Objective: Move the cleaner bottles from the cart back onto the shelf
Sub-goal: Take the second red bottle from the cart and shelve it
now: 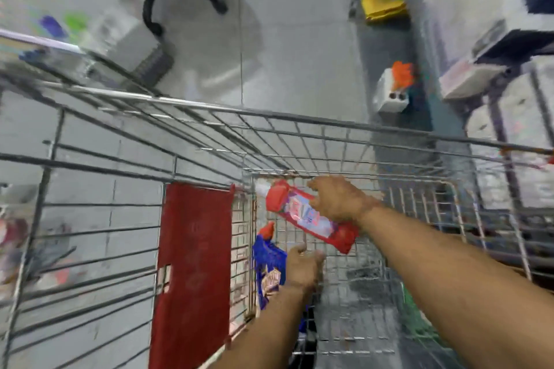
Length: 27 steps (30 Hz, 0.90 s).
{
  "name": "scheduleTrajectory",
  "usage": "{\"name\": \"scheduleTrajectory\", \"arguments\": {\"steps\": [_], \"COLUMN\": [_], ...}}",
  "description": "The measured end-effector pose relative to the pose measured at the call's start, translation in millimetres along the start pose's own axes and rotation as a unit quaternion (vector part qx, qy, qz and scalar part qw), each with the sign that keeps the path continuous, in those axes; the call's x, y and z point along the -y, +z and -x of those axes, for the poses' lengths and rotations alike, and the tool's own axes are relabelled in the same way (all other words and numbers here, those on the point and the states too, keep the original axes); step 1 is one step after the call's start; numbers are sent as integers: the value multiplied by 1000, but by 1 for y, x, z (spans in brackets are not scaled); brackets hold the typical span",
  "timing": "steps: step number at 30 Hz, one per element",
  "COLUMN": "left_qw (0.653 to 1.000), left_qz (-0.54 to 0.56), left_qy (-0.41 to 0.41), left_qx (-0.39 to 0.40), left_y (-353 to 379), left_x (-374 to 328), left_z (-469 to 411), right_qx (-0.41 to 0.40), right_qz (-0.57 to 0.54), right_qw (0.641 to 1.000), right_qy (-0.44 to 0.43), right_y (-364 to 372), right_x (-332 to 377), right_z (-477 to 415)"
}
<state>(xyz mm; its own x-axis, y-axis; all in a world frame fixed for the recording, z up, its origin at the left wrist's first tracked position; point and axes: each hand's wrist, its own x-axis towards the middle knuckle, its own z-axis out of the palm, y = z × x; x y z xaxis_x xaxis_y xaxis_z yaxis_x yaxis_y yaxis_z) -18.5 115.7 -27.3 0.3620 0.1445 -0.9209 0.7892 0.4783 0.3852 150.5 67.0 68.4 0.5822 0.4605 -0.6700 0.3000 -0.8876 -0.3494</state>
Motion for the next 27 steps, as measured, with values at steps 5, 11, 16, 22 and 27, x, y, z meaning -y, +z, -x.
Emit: {"name": "scheduleTrajectory", "arguments": {"steps": [5,11,16,22,27], "left_qw": [997,991,988,992,992], "left_qz": [79,135,151,114,25], "left_qy": [26,6,6,23,86], "left_qx": [0,14,9,50,90], "left_y": [3,4,0,-5,0], "left_x": [-19,-35,-28,-23,-25], "left_z": [-10,-21,-16,27,74], "right_qx": [36,76,115,69,9], "right_qz": [-49,-89,-103,-280,-343], "right_qw": [998,992,987,956,938], "right_qy": [28,40,37,62,54], "right_y": [20,31,30,27,10], "right_x": [-1,-5,-7,-17,-26], "right_z": [-53,-76,-74,-17,57]}}
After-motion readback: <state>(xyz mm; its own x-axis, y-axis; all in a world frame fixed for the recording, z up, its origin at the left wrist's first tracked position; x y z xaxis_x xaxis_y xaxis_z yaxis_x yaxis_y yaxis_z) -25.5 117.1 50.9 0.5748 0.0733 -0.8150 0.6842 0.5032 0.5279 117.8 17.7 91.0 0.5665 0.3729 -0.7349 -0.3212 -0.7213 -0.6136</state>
